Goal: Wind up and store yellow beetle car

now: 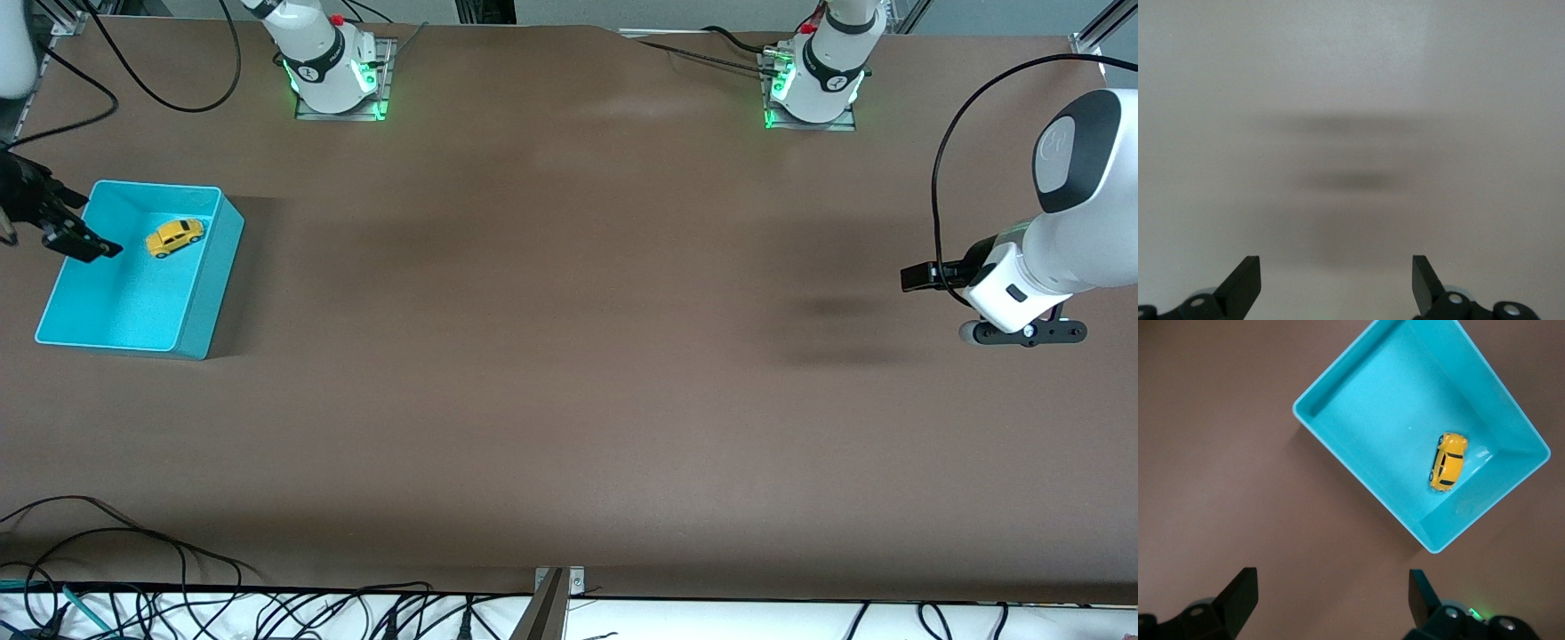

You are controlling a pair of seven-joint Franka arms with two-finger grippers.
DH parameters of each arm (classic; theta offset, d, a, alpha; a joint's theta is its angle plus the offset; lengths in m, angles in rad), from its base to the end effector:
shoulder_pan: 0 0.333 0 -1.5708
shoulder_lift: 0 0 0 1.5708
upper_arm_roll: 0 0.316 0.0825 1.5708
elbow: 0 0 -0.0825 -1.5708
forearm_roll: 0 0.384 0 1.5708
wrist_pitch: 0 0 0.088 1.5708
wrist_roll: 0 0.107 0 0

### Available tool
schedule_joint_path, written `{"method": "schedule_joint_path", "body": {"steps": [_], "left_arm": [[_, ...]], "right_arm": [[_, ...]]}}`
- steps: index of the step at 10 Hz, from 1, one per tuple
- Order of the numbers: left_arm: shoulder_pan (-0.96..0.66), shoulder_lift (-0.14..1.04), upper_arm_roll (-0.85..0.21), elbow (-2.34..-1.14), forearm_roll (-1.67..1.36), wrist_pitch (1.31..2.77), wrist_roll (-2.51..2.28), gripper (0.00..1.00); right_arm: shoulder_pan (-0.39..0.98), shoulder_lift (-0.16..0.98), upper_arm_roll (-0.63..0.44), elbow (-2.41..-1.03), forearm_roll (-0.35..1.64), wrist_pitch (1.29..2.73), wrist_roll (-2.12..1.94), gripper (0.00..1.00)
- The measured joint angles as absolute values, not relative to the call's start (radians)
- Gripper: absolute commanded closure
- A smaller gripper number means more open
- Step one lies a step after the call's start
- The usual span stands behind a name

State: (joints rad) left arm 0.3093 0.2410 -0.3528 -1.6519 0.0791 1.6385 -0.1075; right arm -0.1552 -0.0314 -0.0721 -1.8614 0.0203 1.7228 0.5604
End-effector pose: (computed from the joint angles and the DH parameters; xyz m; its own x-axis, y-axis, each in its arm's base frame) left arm 0.6028 -0.0021 0.4590 0.9705 0.0494 -0.2361 0.0464 -0.9988 -0.0183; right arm 0.5273 -0.1205 0.5169 0.6975 -0.7092 -0.1024 -0.7096 -0.7035 0.0384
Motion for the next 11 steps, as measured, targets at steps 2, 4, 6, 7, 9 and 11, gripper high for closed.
{"method": "schedule_joint_path", "body": {"steps": [2, 4, 6, 7, 9, 11], "left_arm": [[0.321, 0.241, -0.352, -1.652, 0.065, 1.644, -0.107, 0.0], [0.321, 0.241, -0.353, -1.652, 0.065, 1.645, -0.107, 0.0], [0.321, 0.24, -0.353, -1.656, 0.064, 1.664, -0.107, 0.0], [0.321, 0.236, -0.354, -1.667, 0.064, 1.682, -0.107, 0.0], [0.321, 0.226, -0.354, -1.687, 0.064, 1.697, -0.107, 0.0], [0.321, 0.225, -0.355, -1.688, 0.064, 1.701, -0.107, 0.0]], "right_arm": [[-0.154, -0.077, -0.058, -1.828, 0.045, 1.654, 0.396, 0.01], [-0.151, -0.093, -0.029, -1.757, 0.048, 1.605, 0.231, 0.0], [-0.131, -0.094, -0.018, -1.695, 0.051, 1.59, 0.185, 0.0], [-0.112, -0.094, -0.013, -1.685, 0.052, 1.586, 0.185, 0.0], [-0.08, -0.086, -0.005, -1.686, 0.053, 1.582, 0.183, 0.0], [-0.067, -0.074, 0.039, -1.689, 0.054, 1.576, 0.181, 0.0]]}}
